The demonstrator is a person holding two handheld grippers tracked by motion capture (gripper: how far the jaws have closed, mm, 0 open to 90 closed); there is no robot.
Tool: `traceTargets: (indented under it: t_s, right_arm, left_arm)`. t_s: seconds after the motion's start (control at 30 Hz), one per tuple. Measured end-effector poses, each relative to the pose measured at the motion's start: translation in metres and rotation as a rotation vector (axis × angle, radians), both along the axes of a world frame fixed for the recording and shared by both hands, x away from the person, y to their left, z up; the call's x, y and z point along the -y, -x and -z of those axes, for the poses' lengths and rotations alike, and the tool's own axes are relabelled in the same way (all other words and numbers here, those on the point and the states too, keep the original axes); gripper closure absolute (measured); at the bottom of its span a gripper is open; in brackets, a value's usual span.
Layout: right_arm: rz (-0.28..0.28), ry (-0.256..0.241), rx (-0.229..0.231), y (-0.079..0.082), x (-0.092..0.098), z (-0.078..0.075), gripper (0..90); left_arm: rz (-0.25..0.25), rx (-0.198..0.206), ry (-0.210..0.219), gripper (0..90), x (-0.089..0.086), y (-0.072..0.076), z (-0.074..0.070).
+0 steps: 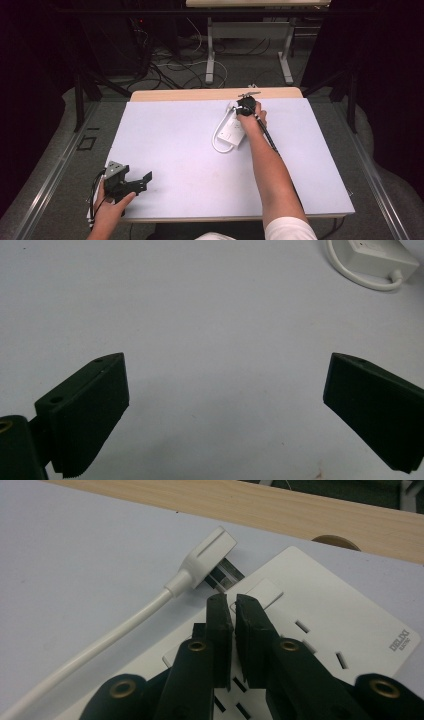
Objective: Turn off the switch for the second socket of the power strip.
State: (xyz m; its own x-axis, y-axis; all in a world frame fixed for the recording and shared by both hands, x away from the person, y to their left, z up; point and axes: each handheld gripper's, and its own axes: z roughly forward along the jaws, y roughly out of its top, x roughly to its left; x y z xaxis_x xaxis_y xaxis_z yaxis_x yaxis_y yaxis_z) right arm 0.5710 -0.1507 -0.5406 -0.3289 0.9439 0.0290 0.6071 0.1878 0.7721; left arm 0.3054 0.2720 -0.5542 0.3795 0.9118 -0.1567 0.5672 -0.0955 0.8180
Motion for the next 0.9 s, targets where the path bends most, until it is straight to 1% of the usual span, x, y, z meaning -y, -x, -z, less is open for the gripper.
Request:
traceTargets:
  t_s: [0.03,0.07,0.13,0.17,0.37,0.4,0.57,0.7,0.9]
  right_arm:
    - [0.001,0.002,0.002,0.0,0.0,0.0,84.3]
    - [0.001,0.005,0.003,0.001,0.0,-0.001,83.9]
    - [-0.001,-0.002,0.0,0.001,0.0,-0.002,82.5]
    - [-0.005,-0.001,0.005,0.002,0.0,-0.003,81.8]
    - [-0.006,-0.011,0.013,0.003,-0.001,-0.007,75.6]
    - [0.0,-0.017,0.01,0.003,-0.001,-0.008,74.5]
    - [-0.004,-0.022,0.01,0.003,0.002,-0.01,69.2]
    - [-0.004,-0.031,0.001,0.004,0.004,-0.012,64.5]
    - [-0.033,-0.021,-0.012,0.007,0.004,-0.012,53.0]
  left_arm:
    - [0.002,0.002,-0.002,4.6,0.0,0.0,0.0]
    - [-0.002,0.005,0.006,4.6,0.001,0.0,0.0]
    - [-0.002,0.005,0.009,4.6,0.002,0.0,0.0]
    - [0.0,0.01,0.002,4.6,0.002,-0.001,0.0]
    - [0.0,0.011,0.001,4.6,0.001,0.0,0.0]
    - [0.0,0.011,0.0,4.6,0.001,0.0,0.0]
    - [0.0,0.011,-0.003,4.6,0.0,0.001,0.0]
    - [-0.001,0.012,-0.003,4.6,0.001,0.0,0.0]
    - [0.003,0.013,-0.008,4.7,0.003,-0.001,0.0]
